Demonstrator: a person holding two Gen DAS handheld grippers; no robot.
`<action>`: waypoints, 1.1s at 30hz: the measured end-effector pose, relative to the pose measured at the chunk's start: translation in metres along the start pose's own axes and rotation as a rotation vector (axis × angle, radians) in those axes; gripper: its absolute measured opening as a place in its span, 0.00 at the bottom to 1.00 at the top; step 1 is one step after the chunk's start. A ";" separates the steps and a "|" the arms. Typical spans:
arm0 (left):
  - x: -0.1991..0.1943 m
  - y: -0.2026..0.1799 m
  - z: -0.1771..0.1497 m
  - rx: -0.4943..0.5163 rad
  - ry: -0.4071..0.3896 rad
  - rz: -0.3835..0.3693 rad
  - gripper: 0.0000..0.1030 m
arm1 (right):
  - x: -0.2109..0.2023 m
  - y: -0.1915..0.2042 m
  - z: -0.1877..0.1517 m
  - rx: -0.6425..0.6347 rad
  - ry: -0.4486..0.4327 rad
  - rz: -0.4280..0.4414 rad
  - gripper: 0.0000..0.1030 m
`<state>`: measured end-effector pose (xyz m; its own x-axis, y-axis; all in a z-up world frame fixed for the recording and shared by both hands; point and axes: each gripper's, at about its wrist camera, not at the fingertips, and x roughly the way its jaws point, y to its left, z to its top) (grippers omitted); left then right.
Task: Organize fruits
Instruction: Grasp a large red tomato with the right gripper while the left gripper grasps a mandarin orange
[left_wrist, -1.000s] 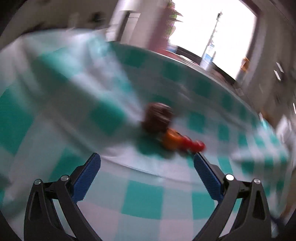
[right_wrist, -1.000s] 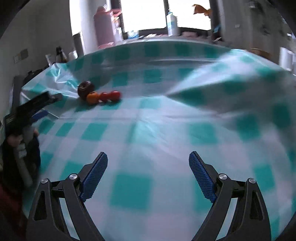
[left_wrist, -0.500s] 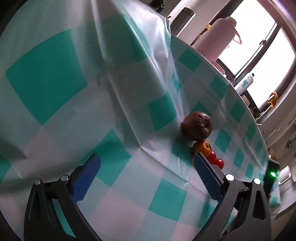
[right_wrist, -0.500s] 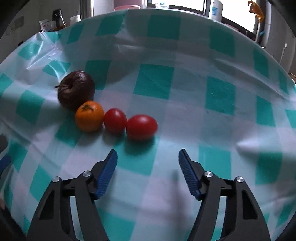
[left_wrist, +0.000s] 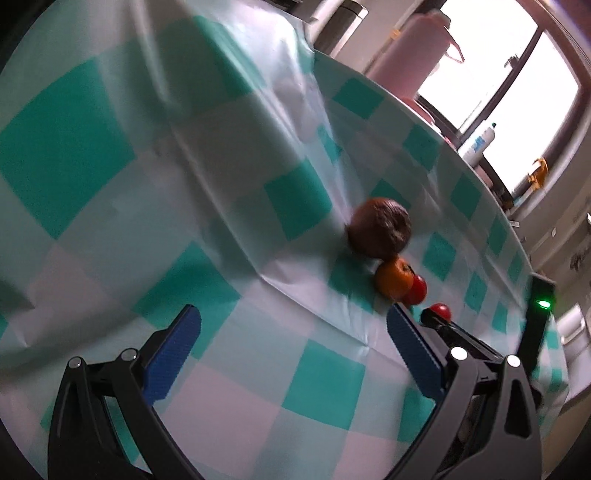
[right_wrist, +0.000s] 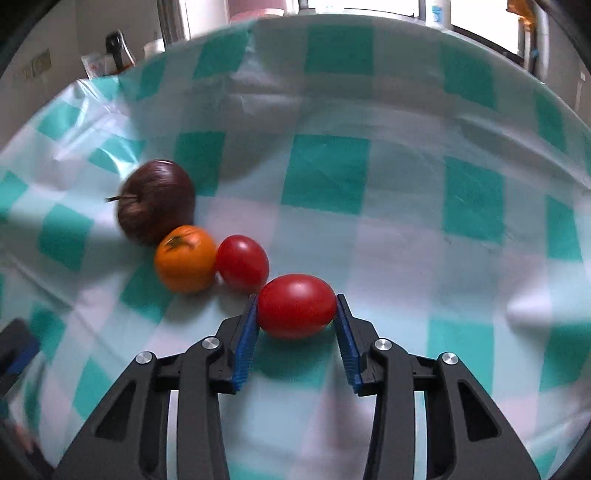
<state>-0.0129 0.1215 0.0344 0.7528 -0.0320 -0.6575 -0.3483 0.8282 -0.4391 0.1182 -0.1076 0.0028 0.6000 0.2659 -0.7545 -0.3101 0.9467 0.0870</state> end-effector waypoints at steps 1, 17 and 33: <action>0.002 -0.005 -0.002 0.030 0.012 -0.008 0.98 | -0.011 -0.005 -0.007 0.032 -0.019 0.027 0.39; 0.053 -0.073 -0.017 0.256 0.138 0.043 0.85 | -0.069 -0.045 -0.076 0.306 -0.114 0.182 0.39; 0.127 -0.131 0.009 0.345 0.126 0.110 0.63 | -0.062 -0.042 -0.075 0.308 -0.092 0.183 0.39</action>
<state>0.1337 0.0141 0.0137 0.6397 0.0165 -0.7684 -0.1984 0.9694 -0.1444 0.0389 -0.1778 -0.0032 0.6236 0.4375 -0.6478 -0.1904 0.8888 0.4169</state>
